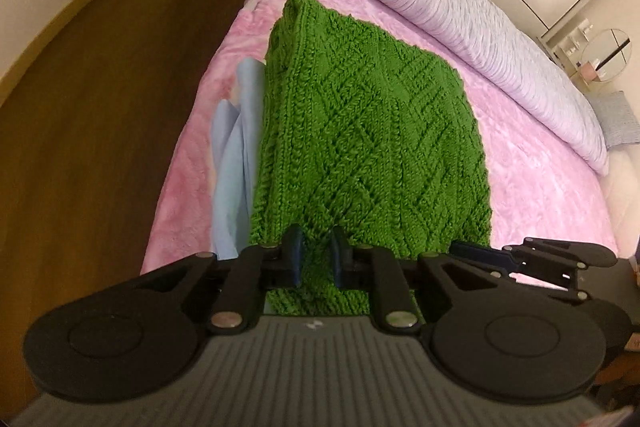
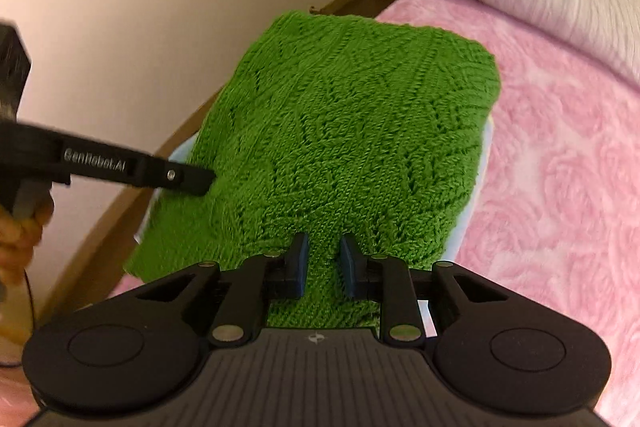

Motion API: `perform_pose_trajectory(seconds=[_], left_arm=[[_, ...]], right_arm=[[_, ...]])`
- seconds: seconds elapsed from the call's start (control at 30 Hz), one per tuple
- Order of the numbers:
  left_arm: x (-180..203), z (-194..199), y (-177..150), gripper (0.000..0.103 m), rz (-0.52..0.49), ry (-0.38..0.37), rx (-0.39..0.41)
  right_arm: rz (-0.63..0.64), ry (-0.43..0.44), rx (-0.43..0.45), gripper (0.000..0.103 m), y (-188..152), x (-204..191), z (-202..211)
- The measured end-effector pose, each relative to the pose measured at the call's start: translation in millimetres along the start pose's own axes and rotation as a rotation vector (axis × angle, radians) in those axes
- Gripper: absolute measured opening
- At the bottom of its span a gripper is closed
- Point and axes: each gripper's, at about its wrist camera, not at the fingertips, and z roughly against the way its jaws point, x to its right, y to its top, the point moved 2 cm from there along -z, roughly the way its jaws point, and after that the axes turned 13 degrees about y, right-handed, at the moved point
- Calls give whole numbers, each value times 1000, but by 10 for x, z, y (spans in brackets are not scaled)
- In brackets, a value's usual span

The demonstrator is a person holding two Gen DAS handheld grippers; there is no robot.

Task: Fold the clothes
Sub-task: 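Carry the vest with both grippers and lower it onto the towel stack, then open both grippers and pull them back from the stacked vest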

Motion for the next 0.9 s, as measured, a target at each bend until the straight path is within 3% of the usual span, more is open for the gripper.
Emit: perform_pose_trajectory(seconds=[0.1,0.23,0.43,0.6,0.9], left_arm=[[57,67,24,14,-5,22,1],[240,256,123,13,-50,56,21],[430,469,88,14,-89,-7,48],[383,322,-194,16,-116,55,13],[285,244,-428,16,-81,43,23]], right_arm=[[-1,-11,-24,26,86,-23,1],[-104,14,1,27,210,23,175],[-135,6,80,28,280,19,422],[-142,15,-9,29,105,-23,217],[-45,0,-41,29,-120,-84,35]])
